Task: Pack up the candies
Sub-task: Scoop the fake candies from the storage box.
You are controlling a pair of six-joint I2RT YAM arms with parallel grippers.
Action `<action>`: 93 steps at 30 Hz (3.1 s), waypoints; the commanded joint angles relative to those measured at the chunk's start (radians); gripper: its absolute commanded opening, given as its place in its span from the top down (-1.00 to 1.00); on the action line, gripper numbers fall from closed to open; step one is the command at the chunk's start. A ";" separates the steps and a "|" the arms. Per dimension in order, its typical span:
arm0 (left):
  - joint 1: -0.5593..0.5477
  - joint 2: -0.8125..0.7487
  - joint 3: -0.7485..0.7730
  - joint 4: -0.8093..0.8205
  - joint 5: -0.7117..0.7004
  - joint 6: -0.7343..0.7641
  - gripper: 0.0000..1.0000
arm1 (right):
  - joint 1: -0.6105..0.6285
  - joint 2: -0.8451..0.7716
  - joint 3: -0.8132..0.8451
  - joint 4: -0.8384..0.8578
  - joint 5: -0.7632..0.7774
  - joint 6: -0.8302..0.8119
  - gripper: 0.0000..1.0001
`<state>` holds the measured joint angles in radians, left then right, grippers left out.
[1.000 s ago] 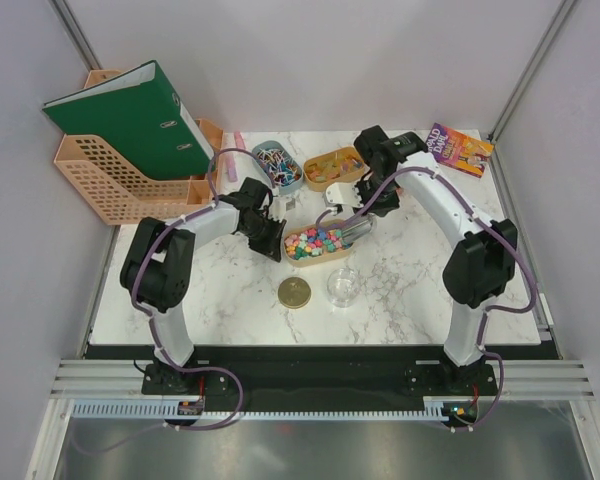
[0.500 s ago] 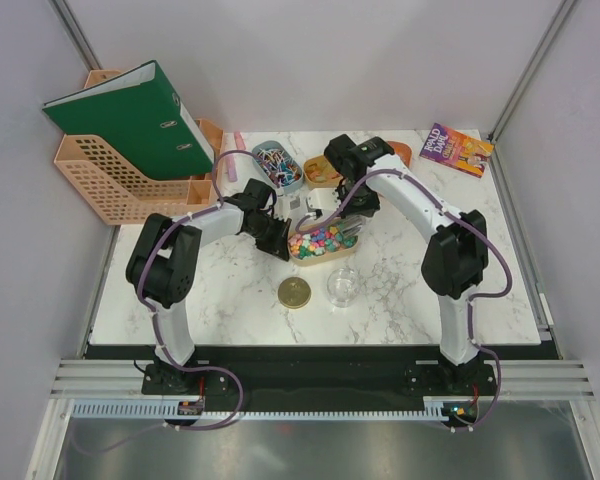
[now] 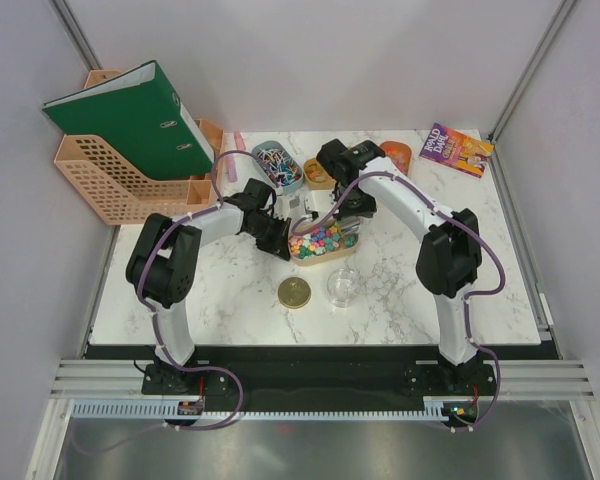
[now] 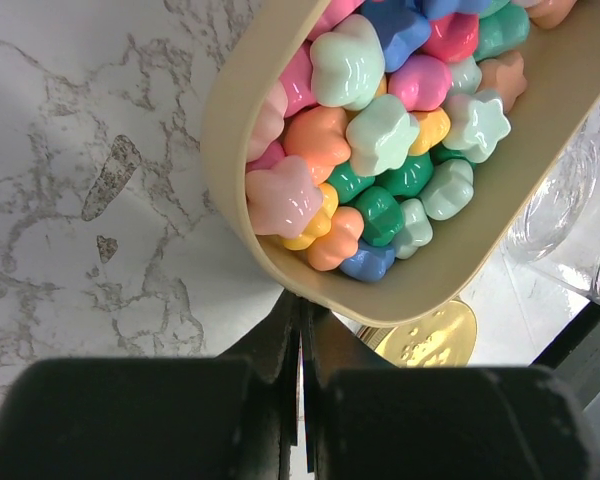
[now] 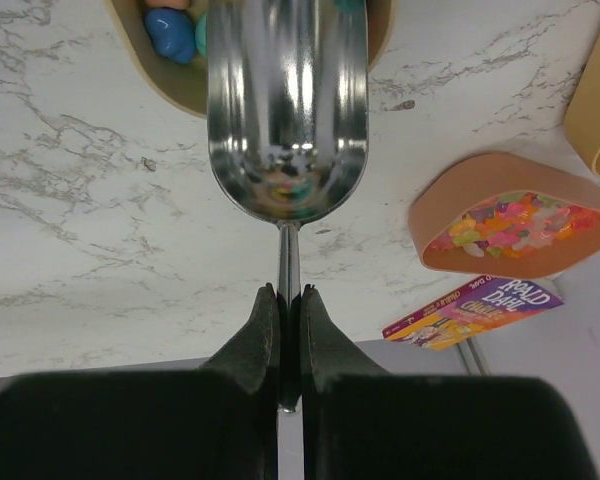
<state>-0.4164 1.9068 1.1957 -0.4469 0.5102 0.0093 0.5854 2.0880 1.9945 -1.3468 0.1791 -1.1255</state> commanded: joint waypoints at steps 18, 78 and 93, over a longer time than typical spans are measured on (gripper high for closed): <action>-0.016 0.001 0.018 0.086 0.057 -0.042 0.95 | 0.062 0.023 -0.083 0.139 -0.066 -0.005 0.99; 0.031 -0.190 0.162 -0.157 -0.105 0.239 -0.05 | -0.122 -0.356 -0.646 0.638 -0.429 -0.042 1.00; 0.047 -0.149 0.206 -0.064 -0.386 0.163 -1.00 | -0.196 -0.582 -0.680 0.344 -0.380 -0.207 1.00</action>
<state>-0.3752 1.7443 1.3834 -0.5747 0.2329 0.2043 0.3855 1.5738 1.3331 -0.9134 -0.1772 -1.2823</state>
